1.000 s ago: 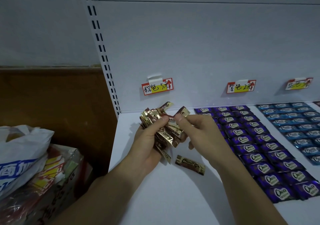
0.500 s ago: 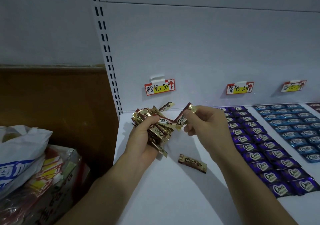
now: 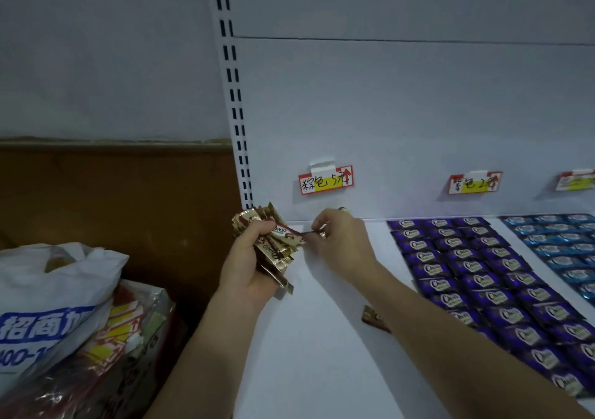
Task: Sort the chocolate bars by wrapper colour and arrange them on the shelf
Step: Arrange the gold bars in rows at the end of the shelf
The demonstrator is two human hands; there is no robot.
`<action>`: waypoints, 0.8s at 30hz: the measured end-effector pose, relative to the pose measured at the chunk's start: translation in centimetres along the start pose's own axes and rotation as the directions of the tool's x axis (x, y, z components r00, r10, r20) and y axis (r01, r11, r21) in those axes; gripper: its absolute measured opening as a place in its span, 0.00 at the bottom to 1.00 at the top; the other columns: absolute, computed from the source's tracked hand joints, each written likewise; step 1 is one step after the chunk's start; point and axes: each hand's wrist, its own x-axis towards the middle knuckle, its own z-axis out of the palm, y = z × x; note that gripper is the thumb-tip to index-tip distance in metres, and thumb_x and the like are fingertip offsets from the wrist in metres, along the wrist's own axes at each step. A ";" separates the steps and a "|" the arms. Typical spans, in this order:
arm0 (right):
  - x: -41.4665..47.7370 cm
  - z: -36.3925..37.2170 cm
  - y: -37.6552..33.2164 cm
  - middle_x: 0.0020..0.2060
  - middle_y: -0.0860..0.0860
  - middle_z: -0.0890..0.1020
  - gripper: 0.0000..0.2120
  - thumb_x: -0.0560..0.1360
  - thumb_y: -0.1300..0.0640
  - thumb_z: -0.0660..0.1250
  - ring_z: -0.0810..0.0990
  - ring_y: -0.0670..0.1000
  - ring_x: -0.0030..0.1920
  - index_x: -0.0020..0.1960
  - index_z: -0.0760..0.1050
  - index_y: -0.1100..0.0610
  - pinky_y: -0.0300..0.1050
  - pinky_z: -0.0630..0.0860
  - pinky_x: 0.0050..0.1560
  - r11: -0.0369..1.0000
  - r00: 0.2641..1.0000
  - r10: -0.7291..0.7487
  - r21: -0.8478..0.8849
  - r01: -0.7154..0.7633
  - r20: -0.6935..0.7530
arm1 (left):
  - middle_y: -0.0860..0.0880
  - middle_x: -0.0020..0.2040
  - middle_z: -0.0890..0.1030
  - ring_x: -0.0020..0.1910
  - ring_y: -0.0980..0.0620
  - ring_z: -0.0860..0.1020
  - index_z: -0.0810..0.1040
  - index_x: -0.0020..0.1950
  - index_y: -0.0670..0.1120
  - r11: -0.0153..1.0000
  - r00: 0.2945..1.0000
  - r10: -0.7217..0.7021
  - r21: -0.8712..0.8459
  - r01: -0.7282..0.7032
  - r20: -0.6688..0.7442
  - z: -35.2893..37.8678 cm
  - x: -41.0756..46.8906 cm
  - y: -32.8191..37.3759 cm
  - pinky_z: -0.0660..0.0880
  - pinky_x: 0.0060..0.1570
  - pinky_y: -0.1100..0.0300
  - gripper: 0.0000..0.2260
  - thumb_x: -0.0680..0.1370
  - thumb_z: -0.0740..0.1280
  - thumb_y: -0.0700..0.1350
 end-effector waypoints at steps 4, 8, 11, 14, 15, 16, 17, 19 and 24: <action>0.1 1.1 0.1 0.51 0.50 0.78 0.08 0.79 0.51 0.69 0.77 0.51 0.51 0.54 0.81 0.53 0.43 0.71 0.48 0.992 0.990 -0.094 -0.091 0.084 -0.104 | 0.47 0.42 0.84 0.34 0.52 0.83 0.81 0.50 0.44 0.994 0.997 0.080 -0.068 -0.081 -0.018 -0.9 0.6 0.4 0.77 0.29 0.62 0.05 0.77 0.67 0.37; -1.5 0.9 0.9 0.50 0.52 0.78 0.12 0.82 0.57 0.60 0.76 0.55 0.53 0.55 0.82 0.56 0.47 0.71 0.48 0.924 0.955 -0.288 -0.241 0.296 0.068 | 0.47 0.40 0.85 0.34 0.51 0.83 0.81 0.48 0.44 0.977 0.987 0.152 -0.143 -0.157 -0.046 -1.3 1.3 0.9 0.78 0.30 0.61 0.05 0.78 0.66 0.38; -2.0 0.9 0.5 0.58 0.52 0.77 0.16 0.82 0.56 0.55 0.71 0.56 0.58 0.64 0.78 0.55 0.51 0.74 0.53 0.865 0.930 -0.325 -0.344 0.365 0.169 | 0.48 0.39 0.84 0.32 0.51 0.83 0.81 0.47 0.44 0.968 0.984 0.166 -0.179 -0.174 -0.058 -1.2 1.5 1.2 0.78 0.28 0.61 0.05 0.78 0.65 0.39; -1.8 1.0 0.0 0.64 0.50 0.72 0.17 0.82 0.55 0.54 0.69 0.56 0.61 0.68 0.72 0.53 0.51 0.73 0.52 0.813 0.932 -0.301 -0.457 0.361 0.201 | 0.49 0.41 0.84 0.35 0.52 0.83 0.82 0.46 0.45 0.971 0.982 0.177 -0.151 -0.184 -0.061 -1.3 1.8 1.0 0.77 0.30 0.62 0.05 0.78 0.66 0.39; -1.8 1.1 -0.1 0.65 0.50 0.71 0.18 0.82 0.55 0.55 0.68 0.56 0.62 0.69 0.71 0.53 0.51 0.73 0.51 0.804 0.931 -0.295 -0.472 0.363 0.213 | 0.49 0.41 0.84 0.36 0.53 0.82 0.81 0.46 0.46 0.973 0.982 0.177 -0.136 -0.184 -0.063 -1.4 1.9 1.0 0.77 0.31 0.62 0.05 0.78 0.66 0.39; -1.8 1.2 -0.2 0.66 0.51 0.70 0.18 0.82 0.56 0.55 0.68 0.57 0.62 0.70 0.70 0.54 0.51 0.72 0.51 0.803 0.930 -0.289 -0.472 0.365 0.227 | 0.50 0.41 0.83 0.36 0.53 0.81 0.81 0.46 0.46 0.976 0.983 0.175 -0.122 -0.182 -0.061 -1.5 2.0 0.9 0.76 0.32 0.62 0.05 0.78 0.66 0.39; -1.7 1.2 -0.3 0.66 0.51 0.70 0.18 0.82 0.56 0.55 0.68 0.57 0.62 0.70 0.70 0.54 0.51 0.72 0.51 0.807 0.925 -0.296 -0.456 0.376 0.239 | 0.50 0.40 0.83 0.35 0.53 0.81 0.81 0.47 0.46 0.979 0.984 0.170 -0.108 -0.175 -0.054 -1.5 2.0 0.9 0.76 0.32 0.62 0.04 0.78 0.66 0.40; -1.5 0.5 -0.2 0.65 0.53 0.73 0.18 0.82 0.59 0.58 0.71 0.58 0.62 0.70 0.72 0.54 0.53 0.74 0.54 0.850 0.926 -0.318 -0.372 0.373 0.202 | 0.49 0.39 0.83 0.33 0.53 0.81 0.81 0.48 0.45 0.986 0.987 0.154 -0.065 -0.157 -0.049 -1.5 2.1 1.0 0.76 0.31 0.63 0.04 0.78 0.67 0.40; 1.2 -3.5 2.3 0.53 0.55 0.82 0.12 0.78 0.62 0.65 0.78 0.59 0.55 0.60 0.79 0.55 0.51 0.77 0.53 0.862 0.982 -0.180 -0.470 0.188 0.063 | 0.48 0.39 0.81 0.32 0.52 0.80 0.80 0.47 0.45 0.995 0.994 0.098 -0.022 -0.100 -0.052 -1.0 2.8 1.1 0.74 0.27 0.63 0.02 0.77 0.68 0.40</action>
